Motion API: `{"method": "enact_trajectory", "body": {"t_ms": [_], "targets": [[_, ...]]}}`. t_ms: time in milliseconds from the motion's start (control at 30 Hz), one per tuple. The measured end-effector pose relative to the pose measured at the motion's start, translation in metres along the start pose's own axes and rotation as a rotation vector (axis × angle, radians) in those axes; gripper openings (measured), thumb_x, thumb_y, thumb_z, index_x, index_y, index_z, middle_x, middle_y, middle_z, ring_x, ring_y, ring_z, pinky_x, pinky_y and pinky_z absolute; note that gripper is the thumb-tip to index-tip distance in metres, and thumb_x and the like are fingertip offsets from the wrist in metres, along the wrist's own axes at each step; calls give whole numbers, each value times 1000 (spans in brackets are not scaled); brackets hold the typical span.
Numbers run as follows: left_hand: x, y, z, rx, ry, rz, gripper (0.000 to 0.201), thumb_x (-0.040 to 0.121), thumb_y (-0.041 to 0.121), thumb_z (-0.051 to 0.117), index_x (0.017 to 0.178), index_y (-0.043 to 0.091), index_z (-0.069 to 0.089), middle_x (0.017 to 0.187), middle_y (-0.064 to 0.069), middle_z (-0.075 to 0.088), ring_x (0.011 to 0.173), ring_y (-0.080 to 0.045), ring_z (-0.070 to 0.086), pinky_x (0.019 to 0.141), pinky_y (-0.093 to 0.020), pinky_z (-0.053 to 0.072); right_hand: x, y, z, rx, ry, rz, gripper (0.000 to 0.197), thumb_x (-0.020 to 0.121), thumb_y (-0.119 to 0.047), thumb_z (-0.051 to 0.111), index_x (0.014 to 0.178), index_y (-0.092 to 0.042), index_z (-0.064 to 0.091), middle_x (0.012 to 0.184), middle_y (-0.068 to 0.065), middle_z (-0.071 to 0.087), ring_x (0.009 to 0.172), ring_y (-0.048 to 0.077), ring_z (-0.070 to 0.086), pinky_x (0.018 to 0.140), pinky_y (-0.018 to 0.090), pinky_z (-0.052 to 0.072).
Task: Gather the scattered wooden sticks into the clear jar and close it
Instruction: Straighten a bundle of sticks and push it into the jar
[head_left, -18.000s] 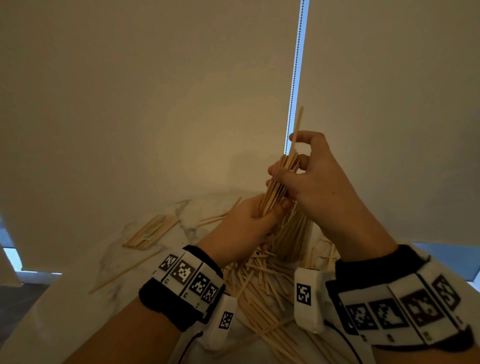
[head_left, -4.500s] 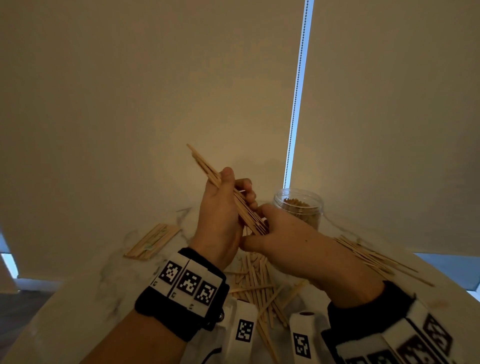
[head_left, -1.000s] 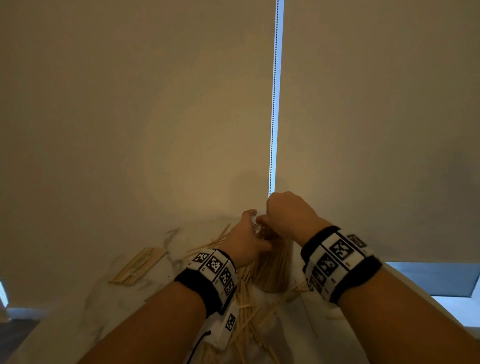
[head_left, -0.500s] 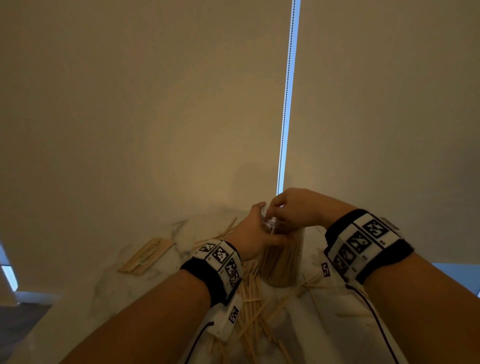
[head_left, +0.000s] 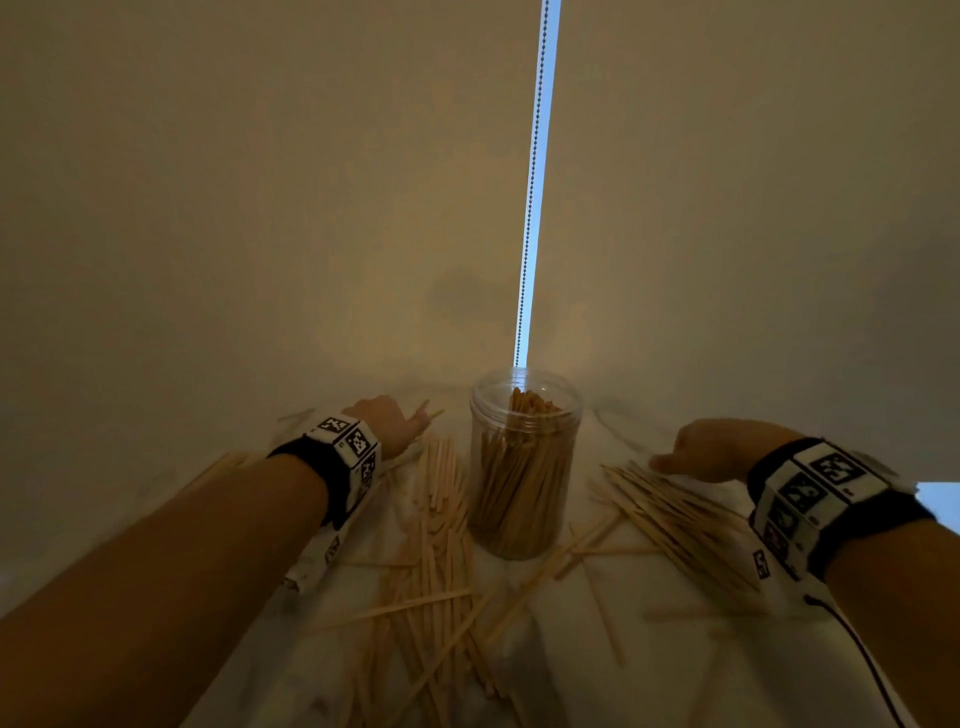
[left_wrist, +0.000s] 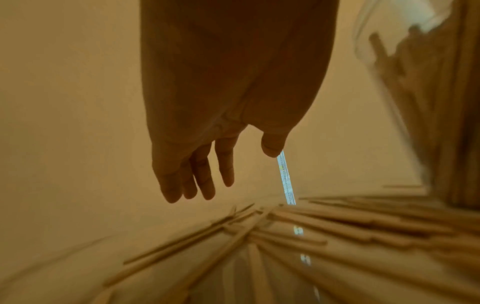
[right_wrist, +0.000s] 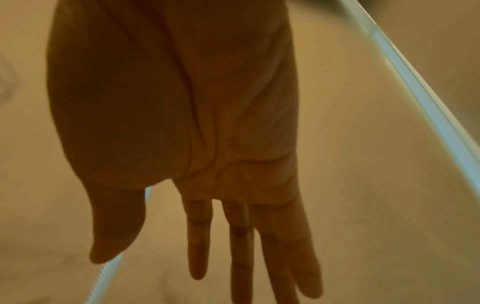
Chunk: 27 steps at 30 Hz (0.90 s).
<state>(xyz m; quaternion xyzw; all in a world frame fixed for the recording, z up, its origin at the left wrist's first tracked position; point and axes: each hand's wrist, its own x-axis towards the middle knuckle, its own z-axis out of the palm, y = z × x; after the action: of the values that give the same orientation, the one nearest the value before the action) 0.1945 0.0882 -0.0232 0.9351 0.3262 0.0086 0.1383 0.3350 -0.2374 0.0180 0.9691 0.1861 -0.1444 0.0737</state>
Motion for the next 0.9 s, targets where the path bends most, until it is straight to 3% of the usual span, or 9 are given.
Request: {"method": "enact_trajectory", "body": {"t_ms": [67, 167, 267, 367, 467, 533, 633, 767, 900], "targets": [[13, 0, 10, 56, -54, -57, 91, 88, 78, 38, 138, 3, 51, 139, -18, 57, 120, -32, 58, 93, -33, 46, 4, 9, 7, -66, -55, 63, 86, 95, -71, 27, 148, -6, 41, 156, 13, 38, 139, 27, 41, 113, 38, 33], [11, 15, 14, 13, -145, -47, 111, 82, 82, 42, 154, -1, 21, 157, -20, 33, 139, -33, 42, 110, -38, 37, -1, 6, 8, -98, -140, 83, 95, 92, -76, 14, 150, -6, 38, 157, 12, 35, 139, 25, 42, 111, 34, 32], [-2, 42, 16, 43, -201, -2, 93, 98, 63, 36, 157, 1, 2, 164, -19, 12, 150, -30, 20, 117, -33, 22, -5, -10, 7, -151, -154, 52, 103, 86, -82, 8, 147, -7, 44, 155, 11, 40, 139, 25, 41, 112, 36, 30], [8, 43, 33, 116, -199, 57, 81, 100, 60, 34, 157, 4, 21, 161, -20, 24, 149, -30, 21, 120, -35, 15, -3, -33, 11, -159, -122, -8, 102, 87, -81, 8, 145, -6, 47, 152, 12, 44, 139, 25, 41, 114, 38, 27], [7, 40, 38, 191, -187, 110, 78, 92, 59, 50, 147, 4, 42, 149, -16, 46, 140, -30, 38, 116, -36, 26, 3, -61, 13, -139, -143, -44, 95, 92, -76, 10, 149, -6, 40, 154, 13, 39, 142, 28, 36, 117, 42, 23], [1, 43, 33, 221, -232, 149, 65, 98, 54, 50, 139, 3, 50, 136, -15, 56, 130, -29, 48, 109, -37, 35, 5, -77, 14, -146, -143, -73, 84, 97, -68, 20, 149, -5, 39, 153, 14, 40, 141, 29, 37, 117, 41, 27], [-7, 47, 25, 242, -232, 175, 65, 89, 58, 63, 121, 1, 61, 107, -13, 63, 99, -27, 60, 87, -35, 47, 8, -90, 17, -134, -147, -75, 83, 92, -70, 39, 144, -6, 46, 146, 14, 48, 135, 31, 44, 113, 42, 35], [-15, 40, 22, 261, -155, 132, 71, 83, 57, 71, 125, 1, 59, 122, -12, 65, 111, -27, 62, 89, -34, 49, 5, -91, 15, -94, -116, -110, 66, 93, -59, 51, 137, -10, 55, 140, 10, 54, 131, 28, 49, 110, 41, 40], [-25, 31, 21, 215, -125, 83, 60, 86, 48, 73, 122, 1, 62, 116, -11, 69, 107, -26, 66, 85, -32, 51, -8, -84, 11, -122, -84, -141, 52, 90, -52, 63, 120, -10, 68, 120, 4, 66, 113, 22, 61, 95, 32, 48]]}}
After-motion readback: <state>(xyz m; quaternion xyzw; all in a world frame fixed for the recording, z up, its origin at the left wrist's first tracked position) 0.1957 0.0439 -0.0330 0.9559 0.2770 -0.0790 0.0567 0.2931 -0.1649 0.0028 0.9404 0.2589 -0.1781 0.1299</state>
